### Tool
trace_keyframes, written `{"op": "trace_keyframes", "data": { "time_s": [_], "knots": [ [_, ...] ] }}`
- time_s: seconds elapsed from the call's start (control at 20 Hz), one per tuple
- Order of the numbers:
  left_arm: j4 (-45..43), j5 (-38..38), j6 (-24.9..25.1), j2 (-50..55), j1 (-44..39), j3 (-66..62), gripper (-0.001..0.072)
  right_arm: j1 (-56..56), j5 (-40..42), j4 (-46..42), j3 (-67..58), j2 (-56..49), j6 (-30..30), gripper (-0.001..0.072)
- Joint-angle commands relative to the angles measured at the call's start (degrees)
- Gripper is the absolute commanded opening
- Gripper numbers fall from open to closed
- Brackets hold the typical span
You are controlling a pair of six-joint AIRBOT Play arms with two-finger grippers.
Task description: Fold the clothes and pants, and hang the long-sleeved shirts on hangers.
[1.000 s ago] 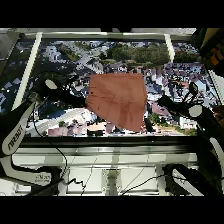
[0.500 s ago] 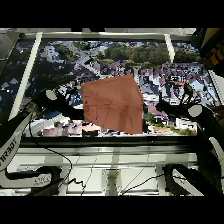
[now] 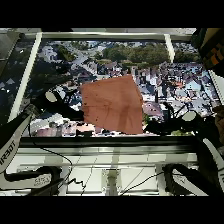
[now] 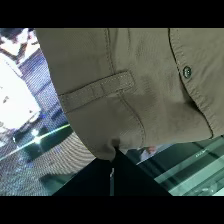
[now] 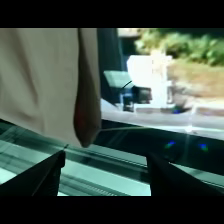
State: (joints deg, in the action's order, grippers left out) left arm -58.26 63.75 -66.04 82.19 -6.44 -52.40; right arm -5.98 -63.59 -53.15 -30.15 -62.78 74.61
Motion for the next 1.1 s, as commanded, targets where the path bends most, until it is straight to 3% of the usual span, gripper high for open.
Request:
{"op": "trace_keyframes", "data": {
  "time_s": [0.0,0.1,0.2,0.35,0.5,0.6,0.7,1.05],
  "knots": [
    [0.0,0.0,0.0,0.0,0.0,0.0,0.0015,0.0,-1.4,9.6,1.5,-6.3,-3.8,0.0548],
    [0.0,0.0,0.0,0.0,0.0,0.0,0.0015,0.0,-1.2,10.3,1.5,-10.7,-3.9,0.0545],
    [0.0,0.0,0.0,0.0,0.0,0.0,0.0015,0.0,-1.0,11.2,1.5,-14.3,-4.1,0.0447],
    [0.0,0.0,0.0,0.0,0.0,0.0,0.0016,0.0,0.3,16.0,1.4,-15.7,-8.4,0.0445],
    [0.0,0.0,0.0,0.0,0.0,0.0,0.0015,0.0,2.3,16.5,-0.9,-15.7,-8.5,0.0363],
    [0.5,0.0,0.0,0.0,0.0,0.0,0.0016,0.0,2.8,16.4,-2.9,-15.7,-8.7,0.0210],
    [1.5,-0.1,0.0,0.0,0.0,0.0,0.0016,0.0,3.1,16.3,-4.7,-15.7,-9.5,0.0008],
    [1.9,2.8,1.0,-3.8,0.1,-1.5,0.0015,1.3,-9.9,17.5,-18.1,-15.1,-15.3,0.0006]
  ]
}}
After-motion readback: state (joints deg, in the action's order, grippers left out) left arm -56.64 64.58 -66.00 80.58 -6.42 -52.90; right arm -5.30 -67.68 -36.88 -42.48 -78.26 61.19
